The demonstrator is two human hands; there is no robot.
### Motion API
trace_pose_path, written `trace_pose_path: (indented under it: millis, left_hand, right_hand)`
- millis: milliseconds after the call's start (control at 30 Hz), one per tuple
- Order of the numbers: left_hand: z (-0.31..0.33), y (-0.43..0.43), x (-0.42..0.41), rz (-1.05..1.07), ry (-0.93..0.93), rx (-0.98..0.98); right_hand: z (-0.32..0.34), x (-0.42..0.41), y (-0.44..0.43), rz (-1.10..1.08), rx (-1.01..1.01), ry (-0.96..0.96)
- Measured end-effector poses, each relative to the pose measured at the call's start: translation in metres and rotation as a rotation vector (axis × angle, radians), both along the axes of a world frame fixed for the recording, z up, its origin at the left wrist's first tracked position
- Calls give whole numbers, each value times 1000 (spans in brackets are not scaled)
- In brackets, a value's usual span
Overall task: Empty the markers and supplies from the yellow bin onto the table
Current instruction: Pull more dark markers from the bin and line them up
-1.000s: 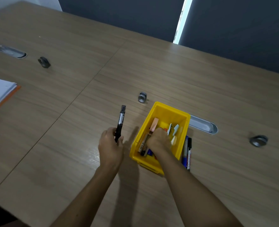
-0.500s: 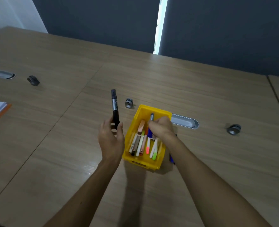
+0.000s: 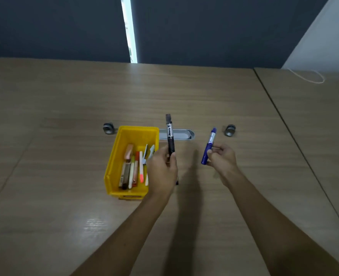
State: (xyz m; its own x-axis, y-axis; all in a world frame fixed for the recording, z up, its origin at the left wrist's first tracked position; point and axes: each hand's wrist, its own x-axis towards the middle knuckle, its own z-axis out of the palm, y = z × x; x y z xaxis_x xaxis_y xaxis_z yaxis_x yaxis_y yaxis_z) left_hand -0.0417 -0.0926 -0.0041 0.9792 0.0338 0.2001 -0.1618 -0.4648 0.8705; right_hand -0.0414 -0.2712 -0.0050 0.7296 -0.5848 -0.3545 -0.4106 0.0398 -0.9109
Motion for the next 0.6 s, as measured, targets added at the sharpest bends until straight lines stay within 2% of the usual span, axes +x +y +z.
trace_pose_path:
  millis: [133, 267, 600]
  left_hand:
    - [-30, -36, -11, -21, 273, 188]
    - [-51, -50, -8, -41, 432, 335]
    - [-80, -62, 18, -52, 533, 612]
  right_hand:
    - [-28, -19, -33, 4, -66, 115]
    - [-51, -22, -53, 81, -110, 205]
    - [-105, 18, -47, 280, -139, 314]
